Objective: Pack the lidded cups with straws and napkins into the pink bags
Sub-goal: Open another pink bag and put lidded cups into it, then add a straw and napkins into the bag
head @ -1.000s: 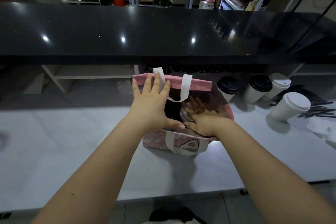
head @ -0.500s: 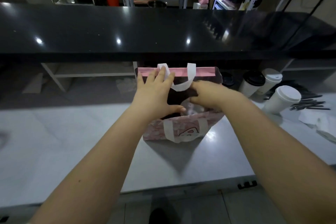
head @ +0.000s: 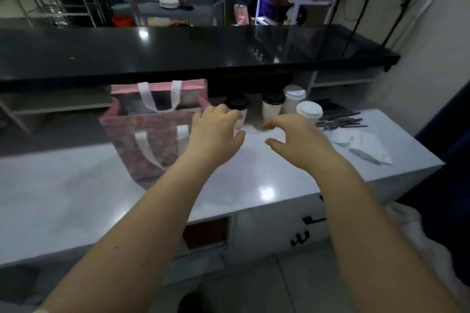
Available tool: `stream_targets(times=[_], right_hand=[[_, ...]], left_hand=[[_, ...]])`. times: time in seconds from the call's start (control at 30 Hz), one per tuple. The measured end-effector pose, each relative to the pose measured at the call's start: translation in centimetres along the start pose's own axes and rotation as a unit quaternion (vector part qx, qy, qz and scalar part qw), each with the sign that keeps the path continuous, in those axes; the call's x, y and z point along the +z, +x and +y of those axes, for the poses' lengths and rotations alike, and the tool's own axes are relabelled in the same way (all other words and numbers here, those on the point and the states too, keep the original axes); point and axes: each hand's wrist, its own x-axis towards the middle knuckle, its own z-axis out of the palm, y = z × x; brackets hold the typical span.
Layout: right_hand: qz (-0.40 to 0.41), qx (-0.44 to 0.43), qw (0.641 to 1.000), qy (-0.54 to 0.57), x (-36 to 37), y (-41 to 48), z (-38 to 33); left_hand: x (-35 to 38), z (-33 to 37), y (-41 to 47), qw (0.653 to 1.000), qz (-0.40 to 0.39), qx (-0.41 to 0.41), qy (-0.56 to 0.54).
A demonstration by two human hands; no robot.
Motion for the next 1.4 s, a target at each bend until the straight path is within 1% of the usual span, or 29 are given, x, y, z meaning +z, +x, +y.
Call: stream_targets(times=[0.13, 0.27, 0.37, 0.53, 0.7, 0.8, 0.93, 1.03, 1.13, 1.27, 1.33, 1.4], right_hand=[[0.041, 0.053, 0.997, 0.030, -0.2, -8.4, 7.6], [0.044, 0.103, 0.993, 0.045, 1.0, -14.2, 13.1], [0.032, 0.125, 0.990, 0.064, 1.3, -16.6, 16.2], [0.046, 0.160, 0.979, 0.118, 2.3, -17.2, 20.8], [0.030, 0.170, 0.977, 0.128, 3.7, -13.1, 25.4], [0.013, 0.178, 0.978, 0.105, 3.7, -8.8, 28.8], [-0.025, 0.189, 0.979, 0.067, 2.4, -2.6, 33.6], [-0.012, 0.195, 0.978, 0.071, 2.0, 1.4, 36.9], [-0.021, 0.206, 0.976, 0.073, 2.5, 4.0, 39.6], [0.026, 0.281, 0.958, 0.055, 2.4, 7.2, 44.7], [0.018, 0.263, 0.963, 0.064, 2.1, 9.5, 47.6], [-0.013, 0.216, 0.973, 0.082, 2.2, 12.1, 49.5]], left_hand=[[5.2, 9.4, -2.9, 0.998, -0.051, 0.017, -0.037], [9.7, 16.6, -5.6, 0.995, -0.078, 0.018, -0.055], [12.2, 19.7, -6.7, 0.992, -0.108, 0.016, -0.056], [16.0, 22.5, -6.6, 0.988, -0.142, 0.023, -0.059], [20.1, 22.7, -1.0, 0.986, -0.142, -0.007, -0.091], [22.5, 23.2, 4.8, 0.984, -0.142, -0.023, -0.109], [24.8, 24.0, 12.8, 0.981, -0.153, -0.048, -0.105], [26.6, 25.1, 18.2, 0.982, -0.140, -0.061, -0.109], [28.5, 26.8, 21.0, 0.980, -0.159, -0.047, -0.107], [31.5, 27.6, 22.8, 0.977, -0.184, -0.065, -0.089], [32.7, 27.8, 24.4, 0.977, -0.179, -0.081, -0.084], [33.7, 28.1, 26.2, 0.977, -0.168, -0.106, -0.077]])
